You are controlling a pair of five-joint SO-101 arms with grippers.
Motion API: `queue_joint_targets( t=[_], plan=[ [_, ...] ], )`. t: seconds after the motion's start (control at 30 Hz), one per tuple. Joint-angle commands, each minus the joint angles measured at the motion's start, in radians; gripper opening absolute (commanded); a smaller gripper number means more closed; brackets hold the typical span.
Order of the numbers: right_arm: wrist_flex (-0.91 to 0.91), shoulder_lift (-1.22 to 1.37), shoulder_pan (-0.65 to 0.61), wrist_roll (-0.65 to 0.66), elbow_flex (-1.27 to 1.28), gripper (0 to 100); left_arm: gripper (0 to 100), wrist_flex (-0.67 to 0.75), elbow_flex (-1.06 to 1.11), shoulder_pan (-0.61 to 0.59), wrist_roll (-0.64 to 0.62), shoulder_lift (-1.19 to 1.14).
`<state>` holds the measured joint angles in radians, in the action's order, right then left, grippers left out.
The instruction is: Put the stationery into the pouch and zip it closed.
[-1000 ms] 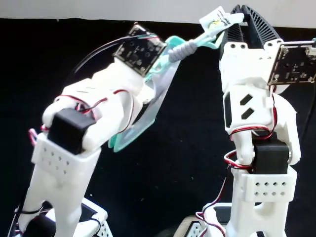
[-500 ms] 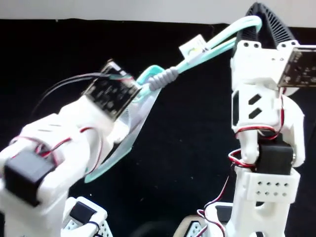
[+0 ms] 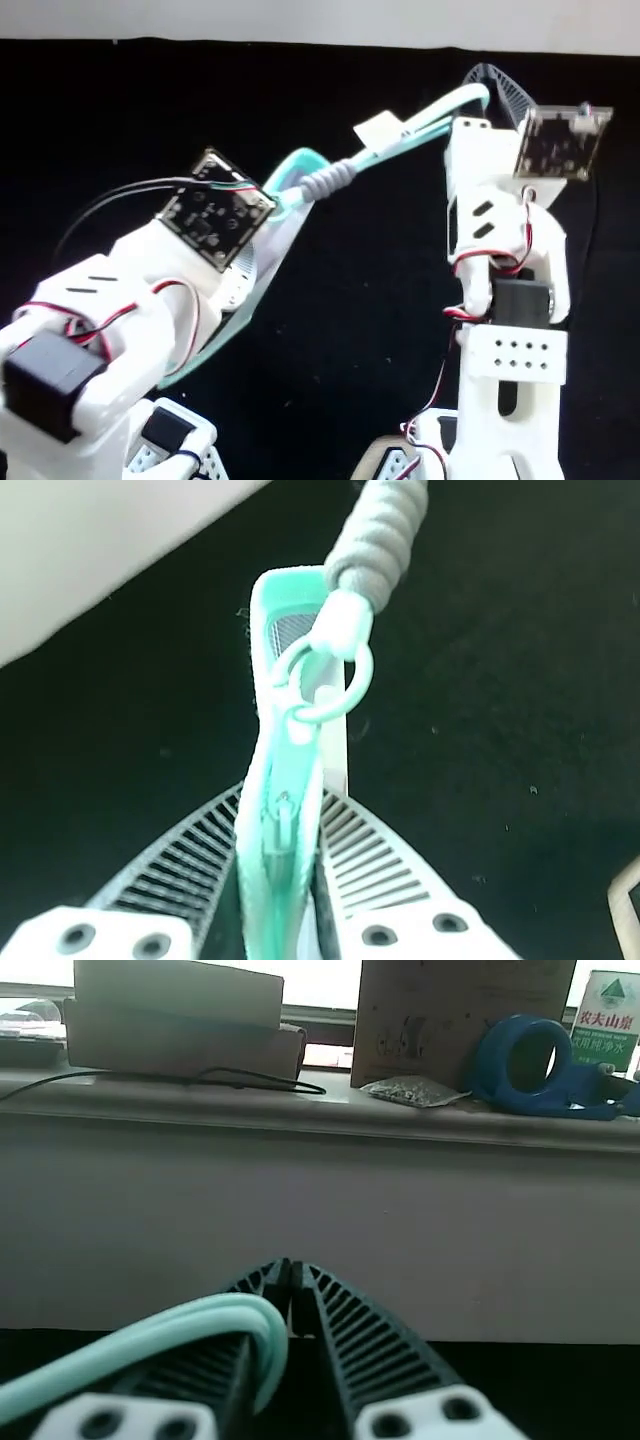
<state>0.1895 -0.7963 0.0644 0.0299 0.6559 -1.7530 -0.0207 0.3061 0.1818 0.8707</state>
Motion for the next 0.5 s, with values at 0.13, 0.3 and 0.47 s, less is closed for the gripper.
queue_joint_targets(
  t=[0.13, 0.3, 0.47],
  plan=[
    [-0.414, 0.105, 0.148, 0.014, 0.147, 0.5, 1, -0.014, 0.044, -0.027, 0.006, 0.099],
    [-0.424, 0.346, 0.214, 0.008, 0.071, 0.5, 1, -0.014, 0.035, -0.027, 0.006, 0.107],
    [-0.424, 0.536, 0.278, 0.009, 0.041, 0.5, 1, -0.014, 0.035, -0.027, 0.006, 0.105]
  ],
)
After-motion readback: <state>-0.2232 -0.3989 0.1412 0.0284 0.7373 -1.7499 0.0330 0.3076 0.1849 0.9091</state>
